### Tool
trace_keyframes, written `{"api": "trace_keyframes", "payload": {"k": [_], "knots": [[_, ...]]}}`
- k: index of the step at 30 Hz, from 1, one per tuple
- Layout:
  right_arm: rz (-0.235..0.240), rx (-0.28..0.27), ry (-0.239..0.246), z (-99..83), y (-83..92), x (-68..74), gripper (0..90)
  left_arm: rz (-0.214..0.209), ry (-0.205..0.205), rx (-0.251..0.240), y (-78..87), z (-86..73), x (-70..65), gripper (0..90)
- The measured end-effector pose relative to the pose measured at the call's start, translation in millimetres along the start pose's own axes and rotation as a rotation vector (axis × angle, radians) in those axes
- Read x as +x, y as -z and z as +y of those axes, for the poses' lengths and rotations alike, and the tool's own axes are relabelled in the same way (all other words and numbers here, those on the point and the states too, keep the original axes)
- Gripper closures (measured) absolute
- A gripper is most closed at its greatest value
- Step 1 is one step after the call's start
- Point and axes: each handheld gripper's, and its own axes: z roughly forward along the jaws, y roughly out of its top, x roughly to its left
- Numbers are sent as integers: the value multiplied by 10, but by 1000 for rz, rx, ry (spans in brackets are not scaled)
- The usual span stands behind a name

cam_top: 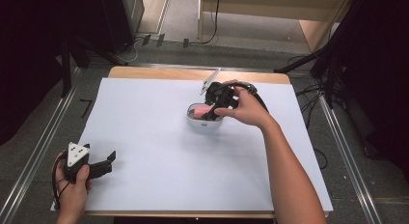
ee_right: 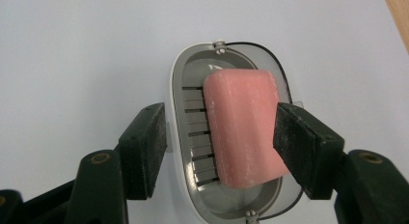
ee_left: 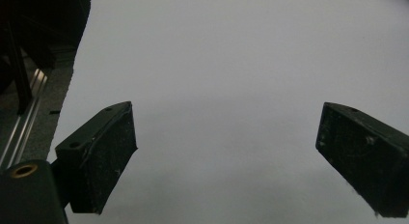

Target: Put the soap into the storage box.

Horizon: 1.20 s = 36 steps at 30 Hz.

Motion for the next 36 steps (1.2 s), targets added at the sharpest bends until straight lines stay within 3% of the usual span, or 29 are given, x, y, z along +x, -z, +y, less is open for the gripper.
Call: {"api": "trace_keyframes", "payload": {"k": [23, 36], "knots": [[13, -52, -113, -457, 127, 155, 222, 4, -7, 8, -2, 2, -8, 76], [-12, -63, -152, -707, 166, 245, 212, 6, -9, 9, -4, 2, -12, 76]]}}
